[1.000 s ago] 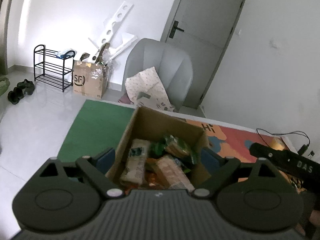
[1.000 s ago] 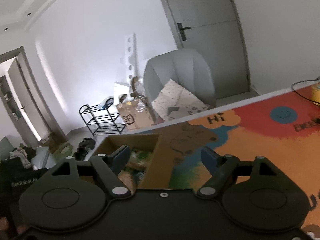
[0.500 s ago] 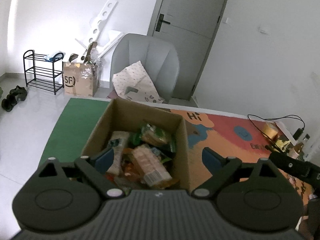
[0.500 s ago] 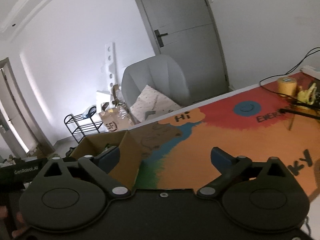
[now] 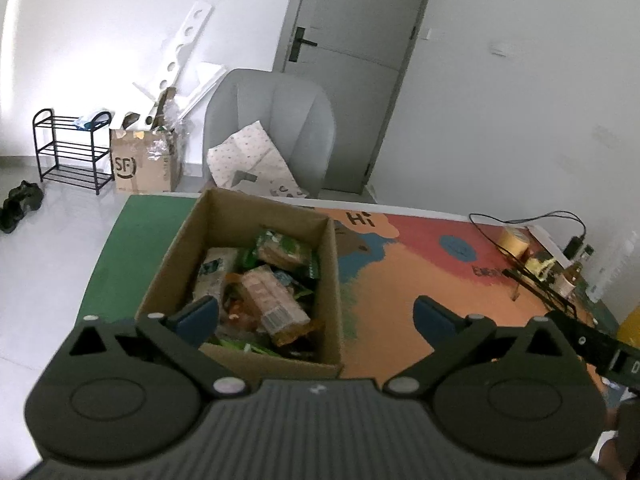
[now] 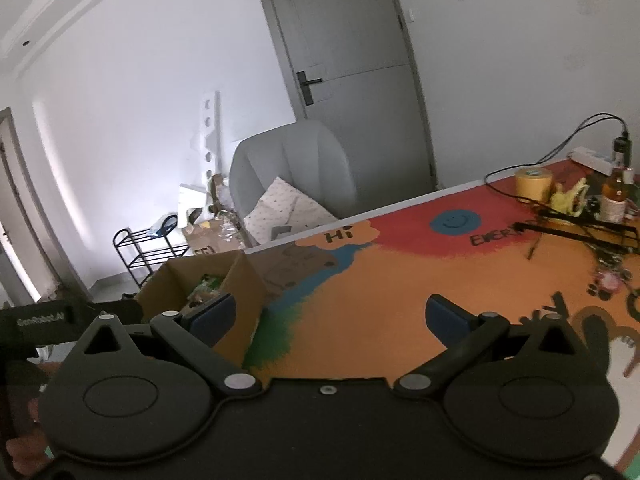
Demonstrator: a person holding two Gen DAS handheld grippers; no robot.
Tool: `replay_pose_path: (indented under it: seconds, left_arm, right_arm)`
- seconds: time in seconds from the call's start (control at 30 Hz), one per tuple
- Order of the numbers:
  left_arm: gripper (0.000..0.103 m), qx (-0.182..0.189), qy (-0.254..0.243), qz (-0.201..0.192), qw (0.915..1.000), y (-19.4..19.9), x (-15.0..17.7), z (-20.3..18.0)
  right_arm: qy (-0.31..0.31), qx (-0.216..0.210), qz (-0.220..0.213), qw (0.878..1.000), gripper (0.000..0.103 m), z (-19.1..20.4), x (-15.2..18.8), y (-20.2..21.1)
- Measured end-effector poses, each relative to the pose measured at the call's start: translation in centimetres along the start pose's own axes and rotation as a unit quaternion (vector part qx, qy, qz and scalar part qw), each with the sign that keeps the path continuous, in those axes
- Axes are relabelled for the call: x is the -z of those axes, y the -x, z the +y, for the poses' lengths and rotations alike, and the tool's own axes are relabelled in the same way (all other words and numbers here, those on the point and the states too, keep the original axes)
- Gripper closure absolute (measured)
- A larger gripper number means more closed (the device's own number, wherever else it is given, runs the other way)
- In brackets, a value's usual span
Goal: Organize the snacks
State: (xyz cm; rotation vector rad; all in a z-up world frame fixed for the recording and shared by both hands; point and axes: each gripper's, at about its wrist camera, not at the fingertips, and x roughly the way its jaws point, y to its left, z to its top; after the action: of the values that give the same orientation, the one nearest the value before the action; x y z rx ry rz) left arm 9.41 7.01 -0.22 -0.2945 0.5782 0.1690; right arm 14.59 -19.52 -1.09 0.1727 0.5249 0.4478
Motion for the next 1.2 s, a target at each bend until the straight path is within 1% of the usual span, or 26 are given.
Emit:
replay_pose_path:
  seconds: [0.33,0.43,0.63,0.87,1.07,1.2]
  left_arm:
    - [0.0,0.015,-0.044,0.012,0.9989,2.0,1.5,-1.8]
    - [0.0,0.023,-0.05,0.016,0.9984,2.7,1.8,-2.2]
    - [0.0,0.031,-0.065,0.009,0.9974,4.5,2.2,-2.9]
    - [0.0,0.036,-0.065,0.007,0.9972,6.2,3.2,-3.1]
    - [0.0,0.032,-0.077,0.003,0.9965,7.4,3.9,-3.8]
    - [0.0,0.018,-0.082,-0.002,0.9965,8.8,4.6,-4.3]
  right_arm:
    - [-0.013,0.021,-0.005,1.0,0.0,-1.0,1.2,2.8]
    - [-0.008,0.022,-0.009,1.0,0.0,-0.8,1.1,3.8]
    - [0.001,0.025,-0.019,0.999,0.0,-0.5,1.2,5.9]
    - [0.003,0.03,-0.013,0.999,0.0,-1.0,1.7,8.3]
    - [0.009,0.032,0.002,0.999,0.0,-1.7,2.3,9.9]
    - [0.004,0.022,0.011,1.0,0.0,-2.1,2.4,10.7]
